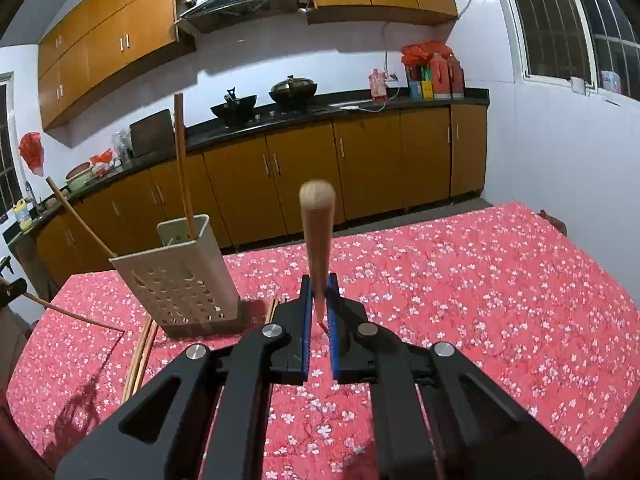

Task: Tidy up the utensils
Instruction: 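Lift both chopsticks and insert them upright into the utensil holder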

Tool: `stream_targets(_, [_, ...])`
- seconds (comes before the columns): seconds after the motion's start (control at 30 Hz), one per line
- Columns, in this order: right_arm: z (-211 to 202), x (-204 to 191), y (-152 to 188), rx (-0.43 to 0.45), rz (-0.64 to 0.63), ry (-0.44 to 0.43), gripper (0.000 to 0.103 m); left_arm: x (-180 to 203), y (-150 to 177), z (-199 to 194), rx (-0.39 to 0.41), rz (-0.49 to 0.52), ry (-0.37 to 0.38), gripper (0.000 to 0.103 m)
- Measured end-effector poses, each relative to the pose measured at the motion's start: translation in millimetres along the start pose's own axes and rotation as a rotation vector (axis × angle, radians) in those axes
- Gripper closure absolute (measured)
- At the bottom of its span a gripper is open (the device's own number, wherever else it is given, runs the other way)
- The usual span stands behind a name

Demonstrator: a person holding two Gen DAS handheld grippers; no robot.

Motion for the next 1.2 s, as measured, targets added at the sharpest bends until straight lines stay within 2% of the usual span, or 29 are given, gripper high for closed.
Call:
stream_targets(0.2, [-2, -5, -8, 0.018, -0.012, -0.01, 0.095, 4, -8, -4, 0.019, 0.004, 0.012, 0.096])
stream_targets(0.27, [-6, -7, -15, 0.033, -0.007, -0.031, 0.095, 8, -12, -8, 0.021, 0.002, 0.04, 0.096])
stream_targets(0.5, [-32, -21, -57, 0.1, 0.027, -0.16, 0.095, 33, -35, -31, 0.06, 0.012, 0.156, 0.096])
stream_targets(0.6, [-44, -33, -74, 0.119, 0.032, -0.245, 0.095, 47, -48, -43, 0.084, 0.014, 0.219, 0.096])
stream_targets(0.77, [-56, -49, -92, 0.167, 0.029, -0.313, 0.095, 70, -68, -58, 0.153, 0.025, 0.279, 0.096])
stream_targets(1.0, [-43, -74, -108, 0.248, 0.024, -0.301, 0.095, 89, -97, -53, 0.265, -0.028, 0.263, 0.096])
stream_targets(1.1, [-32, -87, -106, 0.276, -0.008, -0.275, 0.095, 96, -103, -43, 0.309, -0.021, 0.223, 0.096])
stream_targets(1.2, [-17, -99, -101, 0.298, -0.035, -0.253, 0.095, 101, -99, -28, 0.29, -0.033, 0.215, 0.096])
Point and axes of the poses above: each gripper's, at about its wrist camera, not at the fingertips, and z roughly the way its jaws point, x to its right, y to its underside, the point moved 2 cm from there along z, roughly the way its jaws point, and after that the axes turned 11 degrees about x, right-handed, at the moved point
